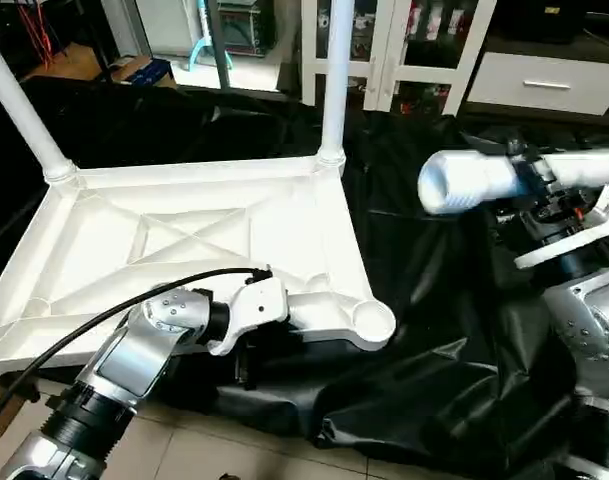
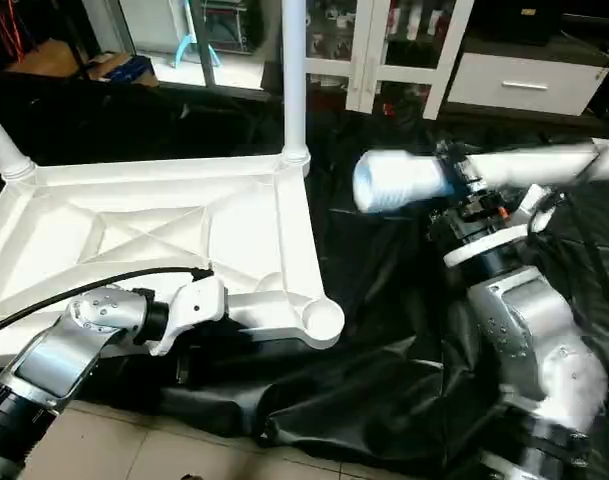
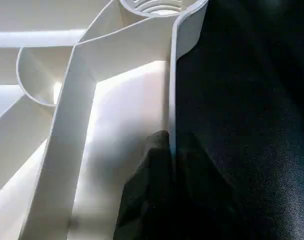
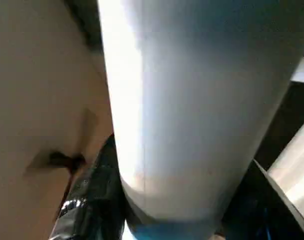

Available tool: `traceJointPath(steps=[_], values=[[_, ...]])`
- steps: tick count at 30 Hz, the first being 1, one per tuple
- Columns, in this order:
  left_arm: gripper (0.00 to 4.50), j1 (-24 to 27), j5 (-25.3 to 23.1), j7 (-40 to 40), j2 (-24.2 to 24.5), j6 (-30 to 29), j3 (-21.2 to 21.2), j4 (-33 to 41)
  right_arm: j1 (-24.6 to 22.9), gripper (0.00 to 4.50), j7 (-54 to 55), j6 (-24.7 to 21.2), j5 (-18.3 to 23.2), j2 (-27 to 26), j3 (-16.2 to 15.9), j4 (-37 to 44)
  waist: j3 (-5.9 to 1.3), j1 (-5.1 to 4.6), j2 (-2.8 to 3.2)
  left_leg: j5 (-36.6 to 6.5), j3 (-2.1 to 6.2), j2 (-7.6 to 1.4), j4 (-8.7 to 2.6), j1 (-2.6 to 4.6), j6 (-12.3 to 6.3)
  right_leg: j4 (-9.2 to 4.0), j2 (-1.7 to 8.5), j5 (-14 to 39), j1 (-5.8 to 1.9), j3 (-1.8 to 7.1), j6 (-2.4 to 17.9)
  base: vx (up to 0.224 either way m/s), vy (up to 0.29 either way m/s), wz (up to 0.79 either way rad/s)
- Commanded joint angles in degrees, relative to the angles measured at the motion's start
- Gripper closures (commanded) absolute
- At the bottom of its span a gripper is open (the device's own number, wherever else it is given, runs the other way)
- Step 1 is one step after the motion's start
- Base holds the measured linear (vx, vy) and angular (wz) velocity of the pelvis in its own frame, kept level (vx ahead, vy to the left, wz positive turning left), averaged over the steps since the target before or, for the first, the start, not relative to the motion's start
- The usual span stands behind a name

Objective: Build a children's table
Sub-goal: Insert table leg to table base

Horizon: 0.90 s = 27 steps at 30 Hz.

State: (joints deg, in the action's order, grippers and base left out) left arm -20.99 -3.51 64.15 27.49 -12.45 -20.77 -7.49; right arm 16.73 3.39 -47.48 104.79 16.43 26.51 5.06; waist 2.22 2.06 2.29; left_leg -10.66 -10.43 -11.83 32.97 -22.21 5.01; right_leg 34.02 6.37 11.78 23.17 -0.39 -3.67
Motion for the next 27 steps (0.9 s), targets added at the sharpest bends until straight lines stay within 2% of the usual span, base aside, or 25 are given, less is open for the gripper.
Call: traceJointPath(steps=[1,2,3,4,5,6,7,9,10,11,12,14,15,16,17,19,21,24,27], values=[[4.49,1.5,-0.5,-2.6,-0.7,-0.7,-0.8,-2.0,-1.1,2.65,-12.4,-1.7,-20.2,8.9,-10.9,9.1,-2.53,0.38,-1.21,-3.4,-0.58,0.30,-3.45,0.42,-0.09,-3.09,-0.81,-1.2,-2.66,-0.14,8.4,0.000,0.000,0.00],[4.49,1.5,-0.5,-2.6,-0.7,-0.7,-0.8,-2.0,-1.1,2.65,-12.4,-1.7,-20.2,8.9,-10.9,9.1,-2.38,0.60,-1.46,-1.9,-0.72,0.51,-3.34,0.26,0.24,-3.27,-0.86,-1.9,-2.74,-0.06,7.0,0.000,0.000,0.00],[4.49,1.4,-0.4,-2.7,-1.0,-0.7,-0.7,-1.6,-1.7,2.65,-18.8,0.9,-30.2,12.5,-16.5,11.4,-2.45,0.53,-0.93,-3.9,-0.58,0.37,-3.53,0.34,0.37,-3.21,-0.52,0.6,-2.58,-0.09,7.0,0.000,0.000,0.00],[4.49,1.4,-0.4,-2.8,-1.0,-0.7,-0.8,-1.5,-1.7,2.65,-19.6,1.3,-31.5,13.0,-17.2,11.6,-2.30,0.32,-0.93,-5.5,-0.71,0.30,-3.55,0.30,0.59,-3.44,-0.44,2.4,-2.25,-0.05,6.9,0.000,0.000,0.00],[4.49,1.4,-0.4,-2.7,-1.1,-0.8,-0.9,-1.2,-2.1,2.65,-21.3,2.5,-33.0,13.2,-18.1,11.2,-2.20,0.22,-1.09,-8.4,-0.76,0.25,-3.77,0.66,0.66,-3.93,-0.34,6.3,-2.09,0.10,7.2,0.000,0.000,0.00],[4.49,1.4,-0.5,-2.7,-1.1,-1.0,-1.1,-0.8,-2.7,2.65,-23.1,3.7,-34.4,13.4,-19.0,10.3,-2.19,0.10,-1.16,-10.4,-0.72,0.04,-3.87,0.68,0.52,-4.06,-0.24,8.6,-1.87,0.17,8.1,0.000,0.000,0.00],[4.49,1.6,-0.5,-2.6,-1.1,-1.1,-1.3,-0.5,-3.5,2.65,-24.9,4.6,-36.0,14.5,-20.2,9.5,-2.22,0.15,-1.28,-10.6,-0.61,-0.07,-3.91,0.64,0.35,-4.03,-0.21,8.8,-1.98,0.21,8.7,0.000,0.000,0.00],[4.49,1.7,-0.5,-2.6,-1.1,-1.2,-1.3,-0.2,-4.0,2.65,-25.9,5.0,-37.0,15.2,-21.0,9.1,-2.31,0.13,-1.29,-9.5,-0.61,-0.06,-3.83,0.69,-0.17,-3.81,-0.35,6.8,-1.98,0.25,9.6,0.000,0.000,0.00],[4.49,1.8,-0.6,-2.6,-1.1,-1.2,-1.5,0.0,-4.6,2.65,-27.4,6.3,-39.6,17.0,-23.2,8.1,-2.44,0.21,-1.21,-8.0,-0.58,-0.07,-3.64,0.70,-0.80,-3.49,-0.46,3.8,-2.10,0.17,10.5,0.000,0.000,0.00],[4.49,1.8,-0.6,-2.6,-1.1,-1.2,-1.5,0.0,-4.6,2.65,-27.4,6.3,-39.6,17.0,-23.2,8.1,-2.41,0.17,-1.36,-6.4,-0.65,0.03,-3.48,0.60,-1.46,-3.34,-0.56,1.4,-2.30,0.16,11.2,0.000,0.000,0.00],[4.49,2.0,-0.6,-2.5,-1.1,-1.2,-1.6,0.2,-4.9,2.65,-28.3,7.0,-40.8,17.9,-24.5,6.9,-2.46,0.16,-1.21,-5.7,-0.62,0.03,-3.39,0.55,-2.22,-3.17,-0.49,-0.2,-2.34,0.11,12.0,0.000,0.000,0.00],[4.49,2.0,-0.6,-2.5,-1.1,-1.2,-1.6,0.2,-4.9,2.65,-28.3,7.0,-40.8,17.9,-24.5,6.9,-2.47,0.12,-1.31,-5.4,-0.69,0.10,-3.26,0.58,-3.26,-3.14,-0.49,-0.9,-2.41,0.14,12.7,0.000,0.000,0.00],[4.49,2.1,-0.6,-2.3,-1.1,-1.1,-1.9,0.4,-4.4,2.65,-30.4,10.5,-45.1,19.3,-28.0,3.6,-2.50,0.17,-0.98,-5.9,-0.62,-0.04,-3.26,0.62,-3.54,-3.12,-0.39,-0.3,-2.37,0.05,13.2,0.000,0.000,0.00],[4.49,2.1,-0.6,-2.2,-1.1,-1.1,-1.9,0.4,-3.8,2.65,-31.7,12.7,-47.9,19.1,-29.2,1.6,-2.46,0.09,-1.08,-6.1,-0.66,-0.06,-3.23,0.61,-3.47,-3.22,-0.40,0.1,-2.33,0.02,13.3,0.000,0.000,0.00],[4.49,2.1,-0.6,-2.2,-1.1,-1.1,-1.9,0.4,-3.8,2.65,-31.7,12.7,-47.9,19.1,-29.2,1.6,-2.39,-0.05,-1.12,-6.8,-0.74,-0.02,-3.24,0.61,-3.33,-3.29,-0.37,1.1,-2.25,0.02,13.7,0.000,0.000,0.00],[4.49,2.0,-0.7,-2.1,-1.2,-0.9,-1.9,0.3,-2.7,2.65,-35.8,15.1,-52.4,17.7,-30.2,-2.3,-2.44,-0.03,-0.84,-7.0,-0.65,-0.04,-3.21,0.69,-3.51,-3.15,-0.41,0.8,-2.31,0.03,14.1,0.000,0.000,0.00],[4.49,1.9,-0.8,-2.1,-1.2,-0.9,-1.8,0.3,-2.3,2.65,-38.9,15.8,-55.0,16.4,-30.5,-4.5,-2.52,-0.14,-1.01,-6.9,-0.70,-0.02,-3.09,0.63,-4.24,-3.04,-0.43,-0.7,-2.44,0.00,14.9,0.000,0.000,0.00],[4.49,2.0,-0.8,-2.1,-1.1,-1.0,-1.9,0.4,-2.0,2.65,-40.8,17.0,-56.8,16.0,-31.3,-6.2,-2.62,-0.13,-0.93,-4.9,-0.62,-0.09,-2.95,0.72,-5.39,-2.71,-0.53,-3.7,-2.57,-0.05,15.9,0.000,0.000,0.00],[4.49,2.0,-0.8,-2.1,-1.0,-1.0,-2.1,0.6,-1.0,2.65,-41.8,19.5,-57.5,15.3,-32.5,-8.2,-2.58,-0.17,-0.86,-5.4,-0.69,-0.11,-2.93,0.81,-5.73,-2.71,-0.49,-3.4,-2.55,-0.11,16.6,0.000,0.000,0.00]])
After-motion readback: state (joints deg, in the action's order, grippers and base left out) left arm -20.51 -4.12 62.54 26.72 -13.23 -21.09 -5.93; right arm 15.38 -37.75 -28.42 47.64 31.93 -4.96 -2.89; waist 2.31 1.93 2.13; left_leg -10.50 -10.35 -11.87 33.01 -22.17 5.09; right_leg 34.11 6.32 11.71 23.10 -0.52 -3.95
